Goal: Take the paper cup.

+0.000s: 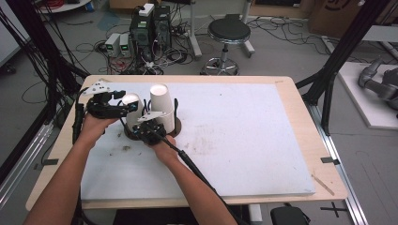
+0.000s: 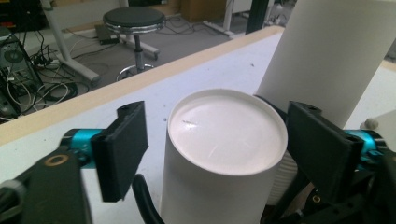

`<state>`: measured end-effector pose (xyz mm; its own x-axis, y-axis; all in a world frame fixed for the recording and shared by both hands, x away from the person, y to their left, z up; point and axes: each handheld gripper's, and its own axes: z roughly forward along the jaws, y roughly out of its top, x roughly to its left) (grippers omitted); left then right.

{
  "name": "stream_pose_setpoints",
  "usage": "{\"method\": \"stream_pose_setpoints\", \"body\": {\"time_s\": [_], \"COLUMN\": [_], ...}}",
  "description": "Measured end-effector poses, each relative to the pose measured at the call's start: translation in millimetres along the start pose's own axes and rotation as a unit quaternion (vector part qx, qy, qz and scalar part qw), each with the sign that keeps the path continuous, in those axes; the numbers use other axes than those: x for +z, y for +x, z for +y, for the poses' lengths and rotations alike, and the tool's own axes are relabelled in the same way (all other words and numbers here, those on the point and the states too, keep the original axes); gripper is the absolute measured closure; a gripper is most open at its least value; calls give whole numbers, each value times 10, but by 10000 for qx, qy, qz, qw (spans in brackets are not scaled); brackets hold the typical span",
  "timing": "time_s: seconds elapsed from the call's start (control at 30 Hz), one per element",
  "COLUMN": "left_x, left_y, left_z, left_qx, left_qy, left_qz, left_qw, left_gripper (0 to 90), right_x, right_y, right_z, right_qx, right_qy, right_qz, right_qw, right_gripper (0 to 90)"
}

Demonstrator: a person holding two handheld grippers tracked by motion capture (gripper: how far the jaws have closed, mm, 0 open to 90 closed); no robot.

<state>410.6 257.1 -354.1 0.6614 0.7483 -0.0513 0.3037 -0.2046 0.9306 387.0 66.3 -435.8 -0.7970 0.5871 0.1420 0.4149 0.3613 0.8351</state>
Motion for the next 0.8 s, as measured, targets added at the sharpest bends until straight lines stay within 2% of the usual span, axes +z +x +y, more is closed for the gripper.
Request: {"method": "stream_pose_setpoints", "body": {"time_s": [0.07, 0.1, 0.3, 0.47, 0.5, 0.57, 0.67, 0.8], "left_x": [4, 1, -12, -88, -88, -144, -239, -304], "left_y": [6, 6, 4, 22, 22, 25, 12, -11], "left_z": [-4, -3, 4, 56, 56, 116, 239, 342], "left_qx": [-27, -19, -12, -181, -181, -234, -285, -262], "left_qy": [24, -3, -53, -357, -357, -557, -729, -830], "left_qz": [-33, -87, -113, -145, -145, -164, -147, -118], "left_qw": [10000, 10000, 9999, 9991, 9991, 9980, 9968, 9961], "left_gripper": [262, 316, 340, 346, 347, 348, 349, 350], "right_x": [0, -1, 3, 6, 6, 5, 8, 9], "right_y": [0, -1, -6, -9, -10, -12, -16, -18], "right_z": [0, 1, 0, 0, 0, 0, 0, 0], "right_qx": [-2, -11, -34, -38, -48, -40, -8, -7], "right_qy": [1, 1, -11, -22, -19, -13, -37, -43], "right_qz": [2, 5, 19, 31, 32, 44, 78, 86], "right_qw": [10000, 10000, 10000, 10000, 10000, 10000, 10000, 10000], "right_gripper": [900, 900, 900, 900, 900, 900, 900, 900]}}
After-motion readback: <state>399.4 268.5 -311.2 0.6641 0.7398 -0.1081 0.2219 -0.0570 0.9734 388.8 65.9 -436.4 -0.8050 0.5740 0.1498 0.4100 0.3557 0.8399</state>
